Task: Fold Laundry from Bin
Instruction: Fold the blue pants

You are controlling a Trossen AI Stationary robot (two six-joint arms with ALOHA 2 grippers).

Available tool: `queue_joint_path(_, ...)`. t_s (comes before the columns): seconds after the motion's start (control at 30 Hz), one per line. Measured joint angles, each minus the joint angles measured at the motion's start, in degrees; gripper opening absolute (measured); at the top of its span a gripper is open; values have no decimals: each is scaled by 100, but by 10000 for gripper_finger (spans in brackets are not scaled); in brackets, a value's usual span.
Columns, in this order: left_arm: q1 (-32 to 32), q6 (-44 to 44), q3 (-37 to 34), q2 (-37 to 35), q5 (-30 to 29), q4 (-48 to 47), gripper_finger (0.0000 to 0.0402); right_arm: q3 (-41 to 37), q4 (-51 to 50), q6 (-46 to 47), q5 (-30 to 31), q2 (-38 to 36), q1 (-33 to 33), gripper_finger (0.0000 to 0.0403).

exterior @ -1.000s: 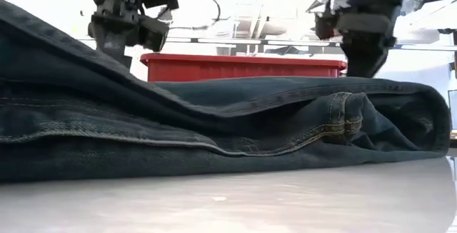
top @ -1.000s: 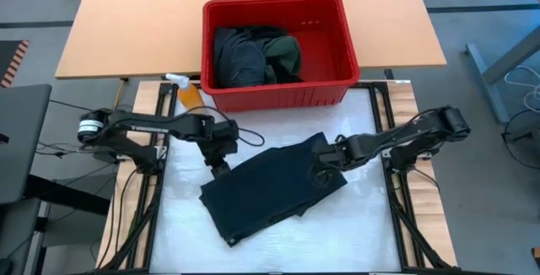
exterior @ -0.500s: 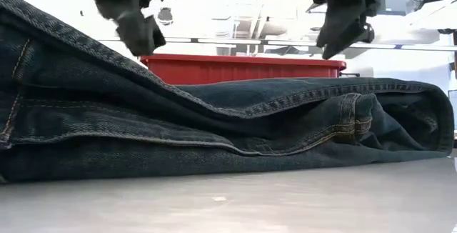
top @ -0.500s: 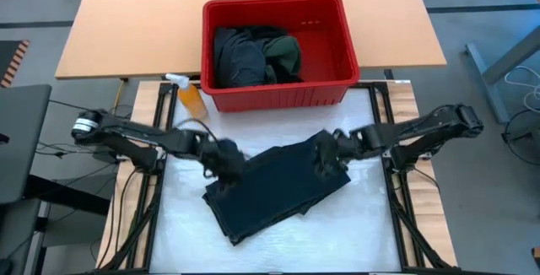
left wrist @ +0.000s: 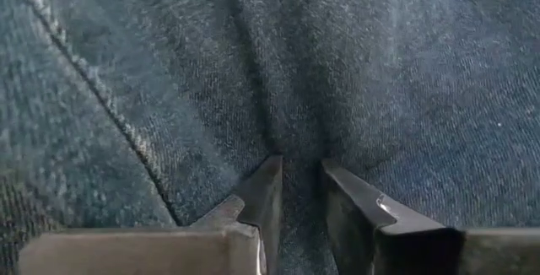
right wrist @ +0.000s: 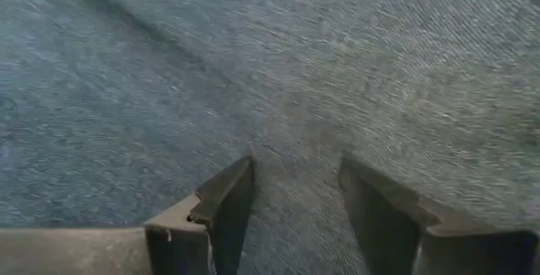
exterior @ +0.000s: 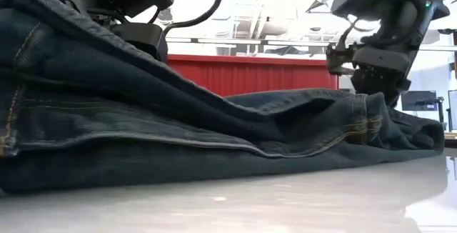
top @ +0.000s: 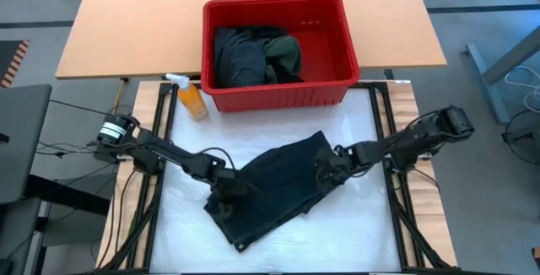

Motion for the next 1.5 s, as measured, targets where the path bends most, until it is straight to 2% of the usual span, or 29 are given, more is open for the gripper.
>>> queue_joint_path(0.17,1,-276,-34,-153,-109,15,66,146,-447,-516,-197,-304,-444,217)
queue_joint_path(0.33,15,-391,-40,-878,-279,-350,61,891,-995,-795,-184,-819,-619,217)
queue_joint_path(0.53,-24,-514,48,-1959,-1688,-98,60,1134,-970,-855,869,-1219,-609,217)
queue_joint_path(0.63,-186,-566,47,-2098,-2089,401,60,1078,-586,-893,1016,-1090,-731,217)
queue_joint_path(0.7,-345,-568,50,-2005,-2109,830,60,1073,-262,-1029,1016,-854,-832,217)
queue_joint_path(0.83,-687,-740,53,-1358,-2110,1359,60,1073,142,-1555,1009,-252,-1147,217)
queue_joint_path(0.93,-918,-1213,53,-715,-1635,1624,60,1073,114,-1842,1020,231,-1478,217)
queue_joint_path(1.03,-1149,-1766,53,-119,-1110,1908,60,1075,52,-1912,1318,736,-1764,217)
queue_joint_path(1.17,-1481,-2557,88,362,-1265,2067,60,1093,295,-2080,1387,1307,-2039,217)
queue_joint_path(1.33,-1765,-3379,95,469,-1681,1960,60,1114,421,-2097,1444,1655,-2092,217)
queue_joint_path(1.5,-1793,-3351,55,94,-1624,1604,55,1195,-197,-2078,1449,1065,-1892,217)
